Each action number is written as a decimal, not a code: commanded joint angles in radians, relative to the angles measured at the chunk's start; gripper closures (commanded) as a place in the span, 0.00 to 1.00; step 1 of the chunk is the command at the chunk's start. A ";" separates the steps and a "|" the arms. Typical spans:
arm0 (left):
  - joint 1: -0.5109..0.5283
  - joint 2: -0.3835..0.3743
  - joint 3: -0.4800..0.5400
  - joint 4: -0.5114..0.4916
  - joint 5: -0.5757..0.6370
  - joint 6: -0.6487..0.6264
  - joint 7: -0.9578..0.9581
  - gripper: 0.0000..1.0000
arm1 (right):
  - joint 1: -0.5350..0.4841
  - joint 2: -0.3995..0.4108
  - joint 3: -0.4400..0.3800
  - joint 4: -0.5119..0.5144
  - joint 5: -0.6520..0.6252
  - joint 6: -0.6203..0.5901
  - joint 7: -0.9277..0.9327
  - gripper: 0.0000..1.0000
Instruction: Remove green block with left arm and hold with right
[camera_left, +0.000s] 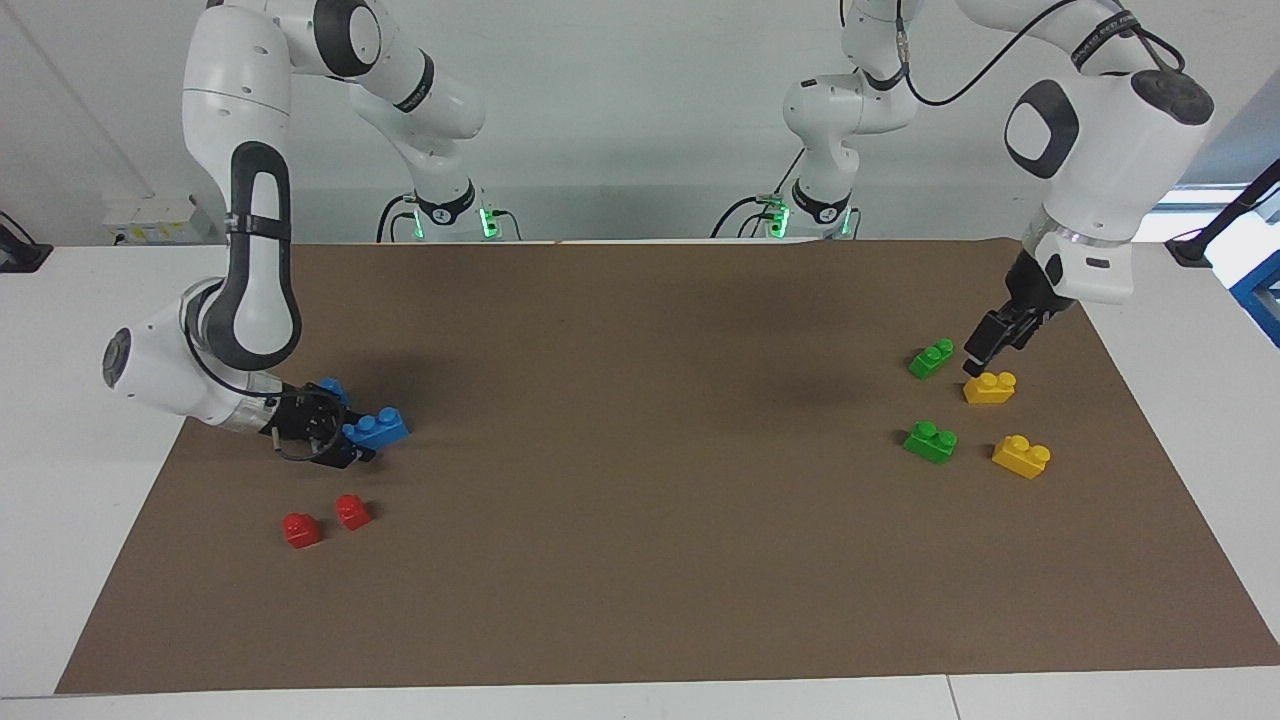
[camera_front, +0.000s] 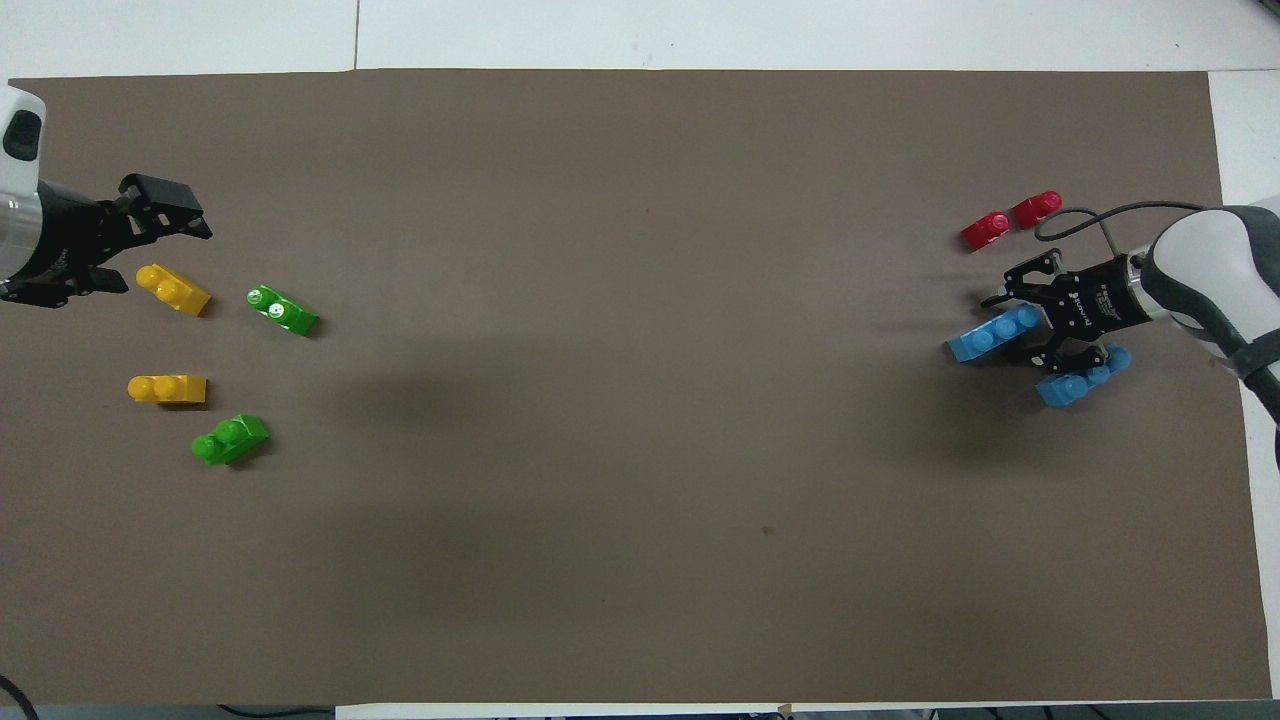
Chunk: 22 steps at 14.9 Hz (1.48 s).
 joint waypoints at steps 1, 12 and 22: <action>-0.008 -0.065 0.006 -0.006 0.022 -0.095 0.096 0.00 | -0.006 -0.009 0.005 -0.012 -0.021 0.008 -0.030 0.06; 0.003 -0.133 0.001 0.026 0.043 -0.281 0.402 0.00 | 0.017 -0.127 0.005 0.007 -0.058 -0.082 -0.001 0.01; 0.010 -0.134 0.001 0.040 0.038 -0.261 0.449 0.00 | 0.066 -0.291 0.015 0.073 -0.181 -0.222 -0.013 0.01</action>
